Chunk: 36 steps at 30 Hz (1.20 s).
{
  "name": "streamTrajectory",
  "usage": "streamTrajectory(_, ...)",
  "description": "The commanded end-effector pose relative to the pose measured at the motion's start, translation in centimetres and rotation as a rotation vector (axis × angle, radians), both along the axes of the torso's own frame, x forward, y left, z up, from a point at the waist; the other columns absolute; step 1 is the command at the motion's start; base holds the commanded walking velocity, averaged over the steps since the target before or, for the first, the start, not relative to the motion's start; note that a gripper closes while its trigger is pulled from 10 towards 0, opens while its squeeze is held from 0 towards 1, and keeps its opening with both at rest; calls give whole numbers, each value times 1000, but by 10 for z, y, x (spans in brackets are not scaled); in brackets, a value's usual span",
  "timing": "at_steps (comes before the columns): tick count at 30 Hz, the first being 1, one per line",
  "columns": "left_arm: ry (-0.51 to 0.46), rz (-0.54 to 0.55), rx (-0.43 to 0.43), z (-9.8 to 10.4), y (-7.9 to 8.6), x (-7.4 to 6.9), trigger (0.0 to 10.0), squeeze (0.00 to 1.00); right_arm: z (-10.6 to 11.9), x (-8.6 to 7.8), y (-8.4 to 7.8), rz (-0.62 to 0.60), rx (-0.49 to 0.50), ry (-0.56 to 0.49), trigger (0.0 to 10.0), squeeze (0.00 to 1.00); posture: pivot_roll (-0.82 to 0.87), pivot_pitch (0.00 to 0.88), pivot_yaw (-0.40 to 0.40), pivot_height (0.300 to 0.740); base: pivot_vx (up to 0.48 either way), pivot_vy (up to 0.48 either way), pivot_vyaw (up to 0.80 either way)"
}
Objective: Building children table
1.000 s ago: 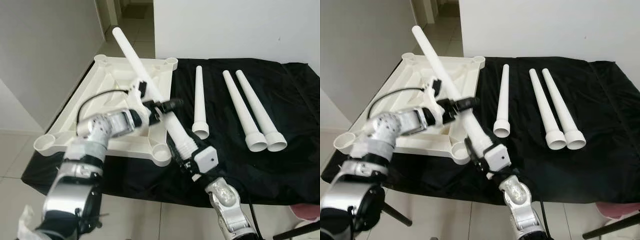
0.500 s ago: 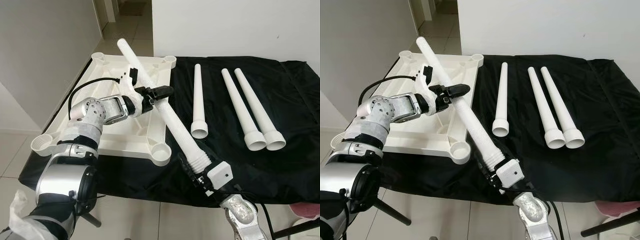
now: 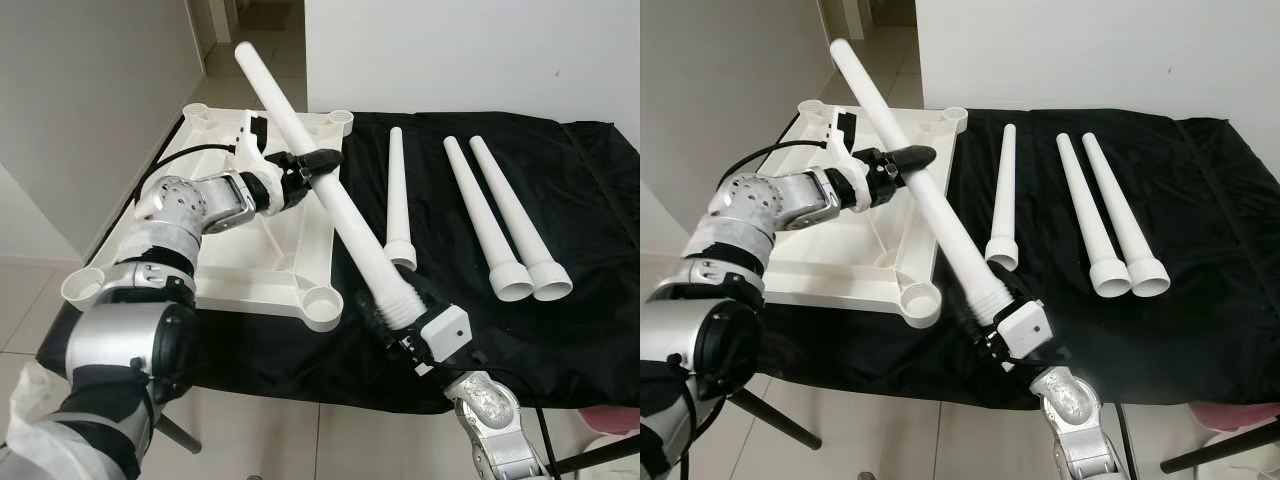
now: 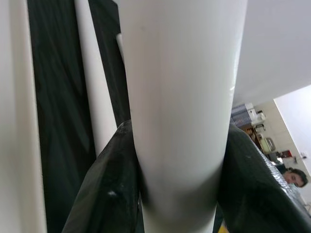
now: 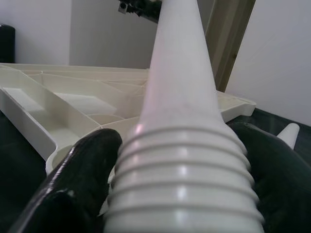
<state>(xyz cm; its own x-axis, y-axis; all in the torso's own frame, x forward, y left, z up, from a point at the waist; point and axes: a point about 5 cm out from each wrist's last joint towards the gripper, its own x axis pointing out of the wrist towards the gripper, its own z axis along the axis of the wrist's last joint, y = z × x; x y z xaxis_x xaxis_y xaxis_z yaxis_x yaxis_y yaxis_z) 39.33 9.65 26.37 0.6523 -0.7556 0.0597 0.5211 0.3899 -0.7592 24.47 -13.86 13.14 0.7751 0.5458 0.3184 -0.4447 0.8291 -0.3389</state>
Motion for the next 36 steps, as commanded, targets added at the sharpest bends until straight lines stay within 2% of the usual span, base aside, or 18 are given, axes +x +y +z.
streamTrajectory(1, -53, -33, -40, 11, 2, 0, 0, 0, 1, 2, 2, 12, 10, 6, 10000, 1000, -33, 44, 61, 740, 0, 0, 0)
streamTrajectory(2, -53, -33, -40, 11, 2, 0, 0, 0, 1, 2, 2, 12, 10, 6, 10000, 1000, -33, 44, 61, 740, 0, 0, 0)
streamTrajectory(3, -87, -31, -28, 20, 6, 0, 10000, 0, 6, 9, -1, -29, 51, 7, 10000, 1000, -29, 45, 58, 740, 0, 0, 0)
streamTrajectory(7, -121, -10, 0, 28, 10, 2, 10000, 0, 10, 16, -4, -69, 95, 20, 10000, 1000, -33, 42, 56, 740, 0, 0, 0)
streamTrajectory(8, -144, 0, 19, 32, 12, 3, 10000, 0, 12, 18, -5, -75, 107, 24, 10000, 596, -35, 43, 56, 740, 0, 0, 0)
streamTrajectory(11, -169, 13, 43, 35, 15, 5, 10000, 0, 14, 21, -6, -78, 120, 31, 10000, 596, -38, 39, 57, 740, 0, 0, 0)
streamTrajectory(12, -193, 43, 47, 40, 19, 6, 10000, 0, 15, 22, -7, -83, 145, 43, 10000, 0, -41, 30, 58, 740, 0, 0, 0)
streamTrajectory(18, -267, 115, 68, 55, 27, 9, 10000, 0, 17, 24, -4, -81, 189, 72, 10000, 0, -46, 18, 57, 740, 0, 0, 0)
streamTrajectory(20, -327, 161, 151, 59, 29, 11, 10000, 0, 16, 24, 0, -90, 200, 79, 10000, 0, -46, 16, 51, 740, 0, 0, 0)
streamTrajectory(24, -389, 205, 207, 64, 30, 11, 10000, 0, 17, 28, 9, -116, 244, 106, 10000, 0, -51, 12, 48, 740, 0, 0, 0)
streamTrajectory(30, -504, 269, 251, 75, 26, 7, 10000, 0, 27, 35, 25, -140, 295, 142, 10000, 0, -51, 5, 41, 740, 0, 0, 0)
streamTrajectory(34, -560, 308, 283, 79, 23, 5, 10000, 0, 34, 39, 30, -141, 306, 148, 10000, 0, -50, 2, 39, 740, 0, 0, 0)
streamTrajectory(36, -644, 348, 322, 84, 17, -1, 10000, 0, 44, 44, 33, -144, 305, 149, 10000, 0, -49, 2, 42, 740, 0, 0, 0)
